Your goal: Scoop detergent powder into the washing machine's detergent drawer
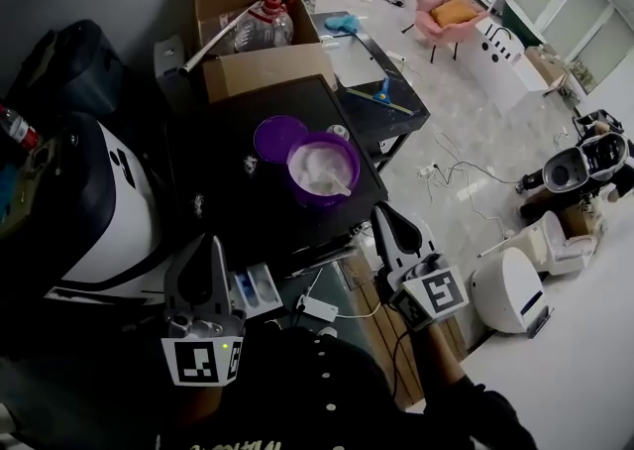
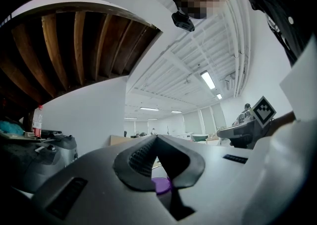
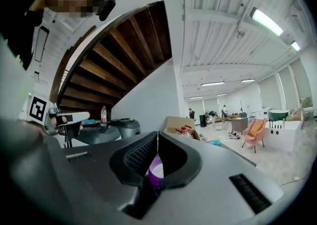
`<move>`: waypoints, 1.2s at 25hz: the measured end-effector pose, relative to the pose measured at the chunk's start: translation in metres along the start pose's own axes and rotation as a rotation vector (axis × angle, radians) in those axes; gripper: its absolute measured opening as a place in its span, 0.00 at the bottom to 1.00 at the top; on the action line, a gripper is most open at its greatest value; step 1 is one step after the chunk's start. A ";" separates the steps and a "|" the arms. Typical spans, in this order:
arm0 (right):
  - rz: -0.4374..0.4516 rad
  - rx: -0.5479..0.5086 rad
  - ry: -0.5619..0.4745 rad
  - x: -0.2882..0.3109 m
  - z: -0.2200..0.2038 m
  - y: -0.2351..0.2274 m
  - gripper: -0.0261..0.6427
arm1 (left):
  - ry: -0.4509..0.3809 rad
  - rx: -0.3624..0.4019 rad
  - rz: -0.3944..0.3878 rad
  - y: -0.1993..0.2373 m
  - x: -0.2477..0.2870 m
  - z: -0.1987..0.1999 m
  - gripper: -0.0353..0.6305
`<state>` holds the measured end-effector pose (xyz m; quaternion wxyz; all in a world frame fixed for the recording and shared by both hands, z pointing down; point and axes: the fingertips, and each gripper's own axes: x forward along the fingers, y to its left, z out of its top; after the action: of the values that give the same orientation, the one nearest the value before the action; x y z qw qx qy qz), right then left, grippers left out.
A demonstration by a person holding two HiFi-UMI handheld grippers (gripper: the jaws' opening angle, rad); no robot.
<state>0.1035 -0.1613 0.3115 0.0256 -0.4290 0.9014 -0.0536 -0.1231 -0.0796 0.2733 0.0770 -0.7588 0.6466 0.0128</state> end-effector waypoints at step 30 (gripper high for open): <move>-0.137 -0.082 -0.109 -0.043 0.030 -0.009 0.08 | 0.029 -0.003 0.052 0.021 -0.005 -0.003 0.06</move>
<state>0.1406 -0.1361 0.2830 0.0531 -0.4927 0.8686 0.0053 -0.1444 -0.0779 0.2750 0.0659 -0.7421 0.6671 0.0049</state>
